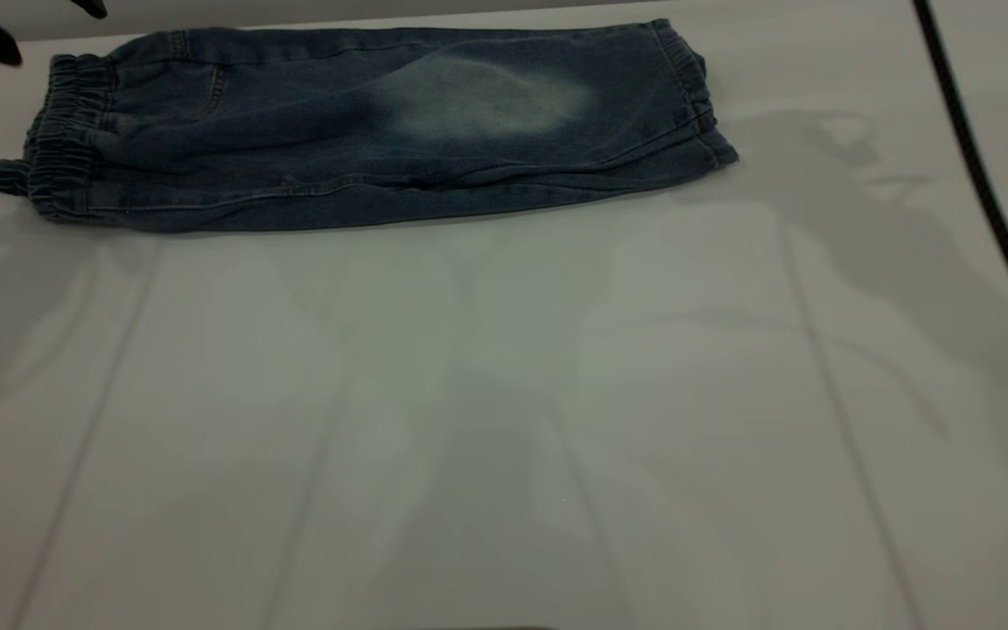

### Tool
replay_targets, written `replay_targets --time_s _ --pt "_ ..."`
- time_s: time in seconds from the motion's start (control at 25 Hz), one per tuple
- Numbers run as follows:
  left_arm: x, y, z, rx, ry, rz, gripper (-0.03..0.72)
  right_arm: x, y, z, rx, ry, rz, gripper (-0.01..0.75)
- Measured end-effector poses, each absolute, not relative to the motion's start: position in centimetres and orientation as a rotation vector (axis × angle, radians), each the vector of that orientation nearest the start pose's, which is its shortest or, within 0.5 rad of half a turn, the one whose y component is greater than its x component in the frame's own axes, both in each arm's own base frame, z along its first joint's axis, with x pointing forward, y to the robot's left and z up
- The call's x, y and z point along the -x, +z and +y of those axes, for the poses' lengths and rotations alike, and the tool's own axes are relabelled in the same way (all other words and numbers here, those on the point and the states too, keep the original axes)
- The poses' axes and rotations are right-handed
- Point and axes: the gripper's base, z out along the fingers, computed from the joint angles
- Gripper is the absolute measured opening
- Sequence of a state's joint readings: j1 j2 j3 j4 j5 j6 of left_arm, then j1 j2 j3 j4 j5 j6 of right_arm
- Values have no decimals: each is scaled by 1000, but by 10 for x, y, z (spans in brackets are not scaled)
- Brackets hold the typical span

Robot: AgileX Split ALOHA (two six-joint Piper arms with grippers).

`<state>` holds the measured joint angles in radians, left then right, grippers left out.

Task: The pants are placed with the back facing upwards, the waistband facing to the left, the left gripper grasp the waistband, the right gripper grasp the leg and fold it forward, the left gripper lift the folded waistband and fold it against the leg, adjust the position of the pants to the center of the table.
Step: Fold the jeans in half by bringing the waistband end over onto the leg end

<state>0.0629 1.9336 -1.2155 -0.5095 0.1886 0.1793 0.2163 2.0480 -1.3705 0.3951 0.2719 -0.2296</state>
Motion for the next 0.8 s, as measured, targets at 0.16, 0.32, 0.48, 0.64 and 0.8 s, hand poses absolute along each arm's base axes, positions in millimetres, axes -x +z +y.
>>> replay_targets --time_s 0.16,0.32,0.48,0.64,0.8 --pt "-403 200 12 185 -213 2397 552 -432 190 109 226 322 2460 528" --pt "-394 215 11 57 -222 2459 552 -429 207 114 311 363 2526 528" --pt "-390 229 21 8 -224 2528 552 -424 211 117 355 415 2592 529" --pt "-389 238 44 56 -202 2569 552 -420 210 120 388 446 2625 529" --pt "-386 244 65 85 -168 2597 552 -415 210 137 446 460 2626 529"
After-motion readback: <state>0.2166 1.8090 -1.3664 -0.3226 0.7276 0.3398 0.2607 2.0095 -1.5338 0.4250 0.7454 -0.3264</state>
